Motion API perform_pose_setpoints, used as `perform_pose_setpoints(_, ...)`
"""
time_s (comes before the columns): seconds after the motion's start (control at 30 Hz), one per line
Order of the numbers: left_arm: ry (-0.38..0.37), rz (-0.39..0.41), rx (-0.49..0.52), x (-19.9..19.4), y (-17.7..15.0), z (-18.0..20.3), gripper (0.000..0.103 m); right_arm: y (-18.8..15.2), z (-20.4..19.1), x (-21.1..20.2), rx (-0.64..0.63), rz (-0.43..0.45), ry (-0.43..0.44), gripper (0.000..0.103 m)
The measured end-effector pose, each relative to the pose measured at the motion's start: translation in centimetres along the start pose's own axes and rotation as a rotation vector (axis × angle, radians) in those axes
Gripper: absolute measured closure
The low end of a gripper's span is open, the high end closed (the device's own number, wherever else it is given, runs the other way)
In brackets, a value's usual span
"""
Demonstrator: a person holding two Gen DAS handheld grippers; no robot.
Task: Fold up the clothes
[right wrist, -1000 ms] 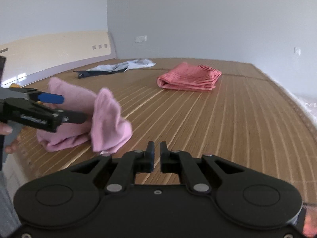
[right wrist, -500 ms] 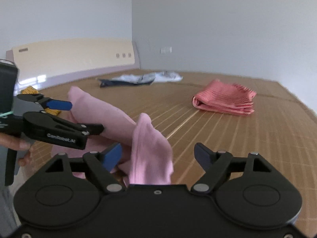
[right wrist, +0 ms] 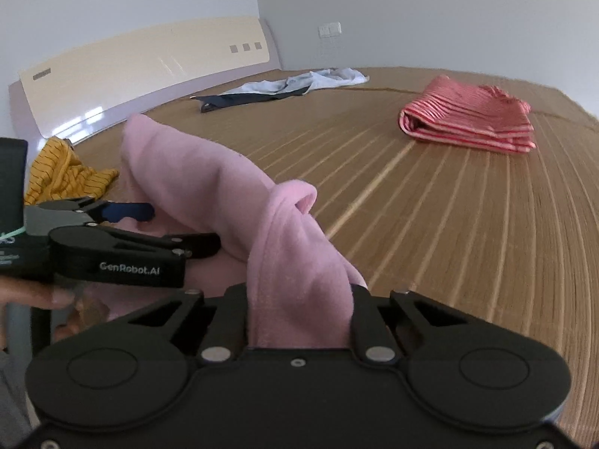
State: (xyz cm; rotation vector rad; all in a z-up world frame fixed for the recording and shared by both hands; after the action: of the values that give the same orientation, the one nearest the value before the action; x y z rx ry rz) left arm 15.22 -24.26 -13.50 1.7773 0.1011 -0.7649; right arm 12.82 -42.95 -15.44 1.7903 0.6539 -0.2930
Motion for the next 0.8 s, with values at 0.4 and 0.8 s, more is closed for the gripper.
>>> perform_pose_setpoints(0.4, -0.221, -0.001, 0.146, -2.5, -0.8, 8.6, 0.001, -2.6, 4.9, -7.5, 0.033, -0.004, -0.148, 0.09)
perform_pose_setpoints(0.8, -0.25, 0.019, 0.211, -4.3, -1.4, 11.3, 0.001, -3.8, 6.2, -11.2, 0.059, 0.019, -0.266, 0.069)
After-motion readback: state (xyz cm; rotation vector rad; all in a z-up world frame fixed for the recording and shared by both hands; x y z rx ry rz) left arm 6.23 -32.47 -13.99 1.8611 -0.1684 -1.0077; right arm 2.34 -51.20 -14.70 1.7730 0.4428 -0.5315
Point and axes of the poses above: each gripper's, at about its wrist camera, not at the fingertips, and x roughly the way its jaws point, z to its right, y to its top, the point moved 2 cm from there along x, roughly the way its jaws point, and after that the axes turned 8 degrees about x, right-handed, at the moved point
